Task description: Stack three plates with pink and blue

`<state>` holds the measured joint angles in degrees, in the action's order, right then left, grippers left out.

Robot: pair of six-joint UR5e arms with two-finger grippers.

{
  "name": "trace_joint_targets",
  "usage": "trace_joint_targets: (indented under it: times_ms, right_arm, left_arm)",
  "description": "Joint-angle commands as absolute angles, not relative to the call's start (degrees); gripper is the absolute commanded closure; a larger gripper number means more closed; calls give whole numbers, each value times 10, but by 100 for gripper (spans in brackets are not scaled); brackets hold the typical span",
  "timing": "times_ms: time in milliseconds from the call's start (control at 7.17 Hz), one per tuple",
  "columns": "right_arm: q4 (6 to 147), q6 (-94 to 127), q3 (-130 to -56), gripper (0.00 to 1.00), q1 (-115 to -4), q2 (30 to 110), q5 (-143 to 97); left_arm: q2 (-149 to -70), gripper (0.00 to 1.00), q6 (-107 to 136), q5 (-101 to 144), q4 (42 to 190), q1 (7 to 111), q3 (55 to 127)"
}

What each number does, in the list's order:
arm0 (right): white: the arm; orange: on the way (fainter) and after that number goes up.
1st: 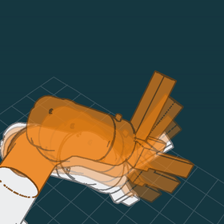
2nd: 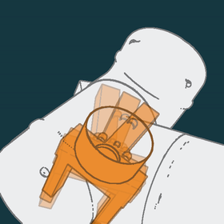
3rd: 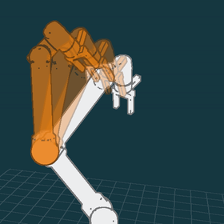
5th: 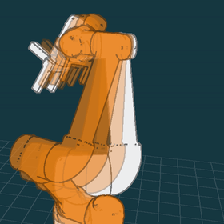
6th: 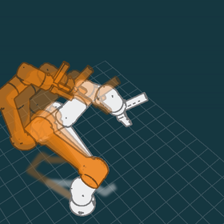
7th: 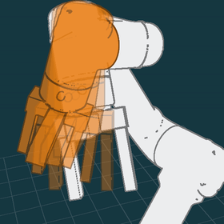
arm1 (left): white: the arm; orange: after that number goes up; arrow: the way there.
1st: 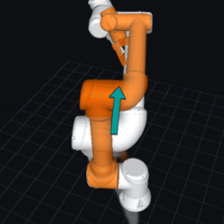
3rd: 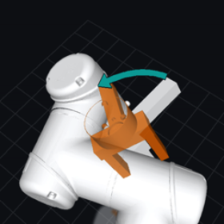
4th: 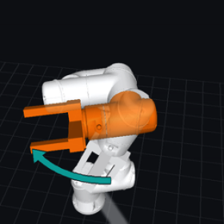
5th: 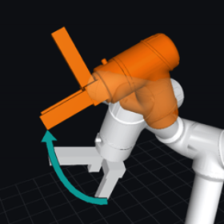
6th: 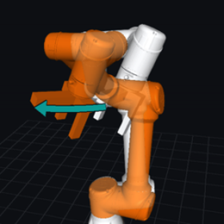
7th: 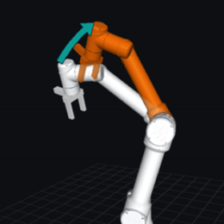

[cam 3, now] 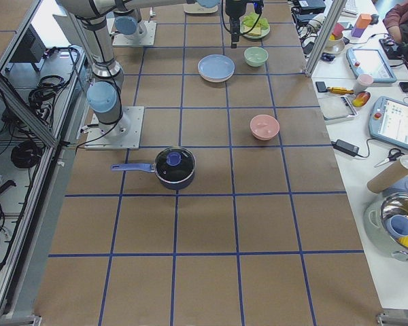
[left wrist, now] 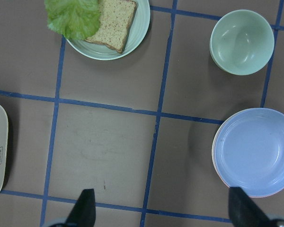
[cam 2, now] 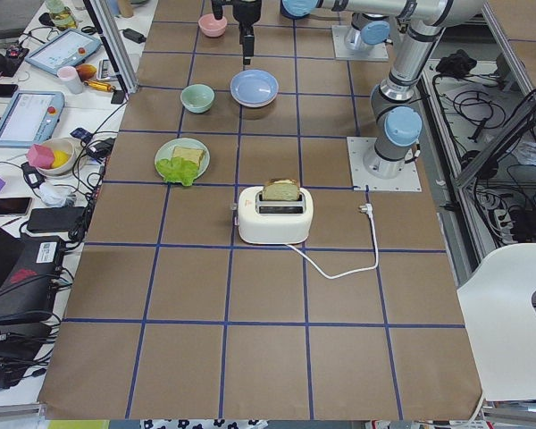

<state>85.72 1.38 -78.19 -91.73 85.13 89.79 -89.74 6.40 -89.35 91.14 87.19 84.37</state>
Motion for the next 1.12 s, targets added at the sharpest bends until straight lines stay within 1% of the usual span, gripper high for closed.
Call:
trace_joint_targets:
  times_ms: [0, 279, 418, 558, 976]
  right_arm:
    - [831, -14, -784, 3, -916, 874, 901]
    - [831, -15, -828, 3, -917, 897, 900]
    - [839, -13, -861, 0, -917, 916, 899]
    - [839, -17, -873, 0, -917, 921, 896]
    - [838, -15, -868, 0, -918, 922, 891]
  left_arm:
    - [-897, 0, 64, -893, 911, 872, 844]
    - [-896, 0, 62, -893, 911, 872, 844]
    - [-897, 0, 62, -891, 911, 872, 844]
    - [-898, 0, 62, -891, 911, 872, 844]
    - [-898, 0, 62, -891, 911, 872, 843]
